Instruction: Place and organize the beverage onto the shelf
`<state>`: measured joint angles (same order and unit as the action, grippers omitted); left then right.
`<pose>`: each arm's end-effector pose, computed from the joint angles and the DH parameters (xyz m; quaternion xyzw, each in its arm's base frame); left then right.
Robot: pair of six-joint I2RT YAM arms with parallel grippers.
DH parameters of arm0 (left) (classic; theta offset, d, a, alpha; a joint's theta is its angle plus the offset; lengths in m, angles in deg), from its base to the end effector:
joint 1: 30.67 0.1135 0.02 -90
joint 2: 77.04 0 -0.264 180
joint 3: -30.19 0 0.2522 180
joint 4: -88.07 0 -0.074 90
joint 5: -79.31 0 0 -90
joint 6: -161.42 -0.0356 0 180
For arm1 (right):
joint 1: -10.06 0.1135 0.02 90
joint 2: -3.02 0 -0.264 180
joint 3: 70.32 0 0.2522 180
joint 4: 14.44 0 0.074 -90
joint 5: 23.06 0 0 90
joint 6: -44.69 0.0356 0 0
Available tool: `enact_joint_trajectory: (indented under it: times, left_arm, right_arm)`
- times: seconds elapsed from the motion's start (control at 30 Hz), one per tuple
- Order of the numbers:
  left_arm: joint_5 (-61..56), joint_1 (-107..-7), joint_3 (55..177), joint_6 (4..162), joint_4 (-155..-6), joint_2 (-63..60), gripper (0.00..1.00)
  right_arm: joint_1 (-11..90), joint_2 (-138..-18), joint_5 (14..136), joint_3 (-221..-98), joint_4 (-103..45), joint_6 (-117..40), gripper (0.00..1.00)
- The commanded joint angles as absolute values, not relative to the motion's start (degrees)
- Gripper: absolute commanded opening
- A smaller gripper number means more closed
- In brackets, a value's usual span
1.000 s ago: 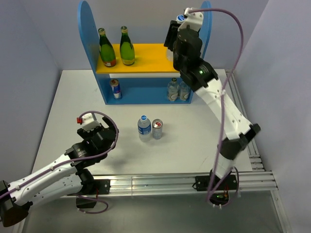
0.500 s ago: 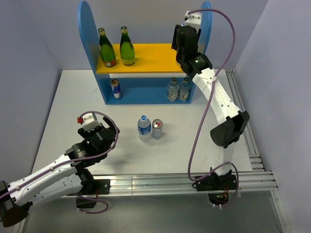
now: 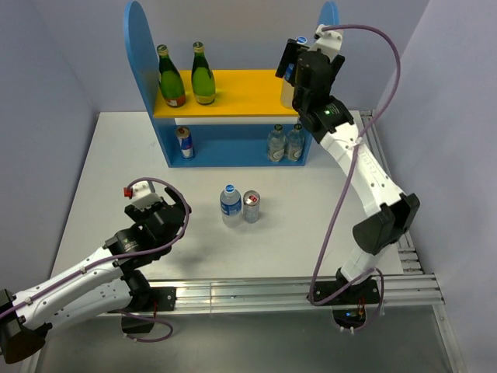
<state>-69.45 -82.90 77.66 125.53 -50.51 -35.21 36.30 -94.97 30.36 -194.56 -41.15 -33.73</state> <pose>0.1155 -0.0994 0.2603 -0.2363 0.7719 -0.0561 0.5876 0.3551 0.1514 0.4857 0.1332 0.6968 0.0059 0.7048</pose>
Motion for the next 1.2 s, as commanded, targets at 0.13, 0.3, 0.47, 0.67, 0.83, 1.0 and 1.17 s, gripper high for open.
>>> enact_joint_trajectory:
  times: [0.13, 0.3, 0.47, 0.67, 0.83, 1.0, 1.17]
  left_arm:
    - [-69.1, -83.1, 78.0, 124.2, -51.2, -35.5, 0.98]
    - [-69.4, -83.1, 78.0, 124.7, -50.8, -36.3, 0.98]
    - [-69.2, -83.1, 79.5, 125.0, -48.6, -37.9, 0.99]
    - [-70.8, -83.1, 81.0, 127.4, -45.4, -36.8, 0.99]
    - [-70.8, -83.1, 80.4, 127.9, -44.9, -38.2, 0.99]
    - [-70.5, -83.1, 79.7, 127.8, -45.2, -40.6, 0.99]
    - [-70.4, -83.1, 79.6, 127.8, -45.3, -40.4, 0.99]
  right_arm:
    - [41.9, -79.9, 25.7, -182.6, -36.2, -32.4, 1.0]
    - [54.1, -67.8, 20.6, -168.6, -34.4, -29.6, 1.0]
    - [71.8, -61.8, 26.9, -148.4, -28.4, -24.7, 1.0]
    - [77.8, -67.1, 33.0, -140.5, -24.2, -20.4, 1.0]
    - [79.1, -72.7, 32.7, -141.8, -22.8, -20.0, 1.0]
    - [79.1, -76.2, 30.6, -143.2, -21.7, -20.2, 1.0]
    - [79.0, -78.9, 29.4, -143.2, -20.7, -19.6, 0.98]
